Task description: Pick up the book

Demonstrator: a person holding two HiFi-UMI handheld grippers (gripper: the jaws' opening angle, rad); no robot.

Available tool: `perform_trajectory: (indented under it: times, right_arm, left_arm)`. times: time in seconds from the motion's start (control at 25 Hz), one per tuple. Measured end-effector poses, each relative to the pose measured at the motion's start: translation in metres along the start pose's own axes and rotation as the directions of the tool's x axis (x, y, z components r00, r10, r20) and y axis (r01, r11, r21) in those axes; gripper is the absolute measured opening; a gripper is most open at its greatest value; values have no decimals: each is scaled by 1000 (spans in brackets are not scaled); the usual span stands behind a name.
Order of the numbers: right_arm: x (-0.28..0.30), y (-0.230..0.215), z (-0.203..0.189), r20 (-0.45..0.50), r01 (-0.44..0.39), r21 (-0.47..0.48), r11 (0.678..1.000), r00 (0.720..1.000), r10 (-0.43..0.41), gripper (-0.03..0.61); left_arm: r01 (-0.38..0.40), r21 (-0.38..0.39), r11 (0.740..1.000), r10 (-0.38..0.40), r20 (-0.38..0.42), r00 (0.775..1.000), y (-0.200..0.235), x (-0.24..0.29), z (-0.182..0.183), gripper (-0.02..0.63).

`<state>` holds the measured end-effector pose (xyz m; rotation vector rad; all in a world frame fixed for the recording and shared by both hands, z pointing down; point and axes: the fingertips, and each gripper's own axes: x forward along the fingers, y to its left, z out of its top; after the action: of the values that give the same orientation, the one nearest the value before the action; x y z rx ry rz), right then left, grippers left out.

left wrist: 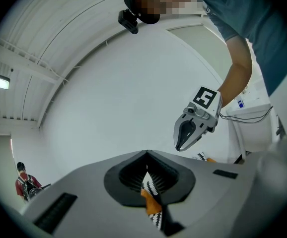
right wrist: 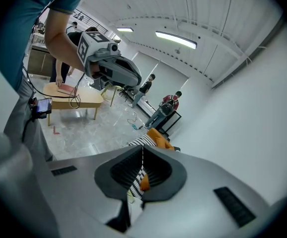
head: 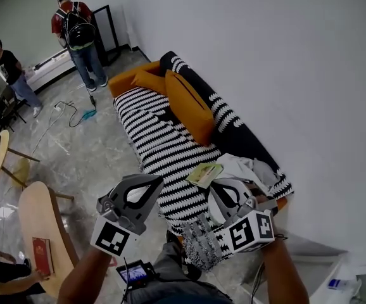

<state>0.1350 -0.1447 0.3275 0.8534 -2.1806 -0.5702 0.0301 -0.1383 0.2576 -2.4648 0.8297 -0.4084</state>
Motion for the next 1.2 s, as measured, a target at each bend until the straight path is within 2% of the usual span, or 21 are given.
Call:
perform_trajectory:
  times: [0.52,1.2]
  right_arm:
    - [77,-21,-29,-55,-43,95,995,997,49,13]
    - [155,-7,-118,-134,-127,199,972,979,155,14]
  left_arm:
    - [65,-74,995,-66,-12,998,37,48,-60,5]
    - [144,-161,976,-153,-48,987,44,105,-127,5]
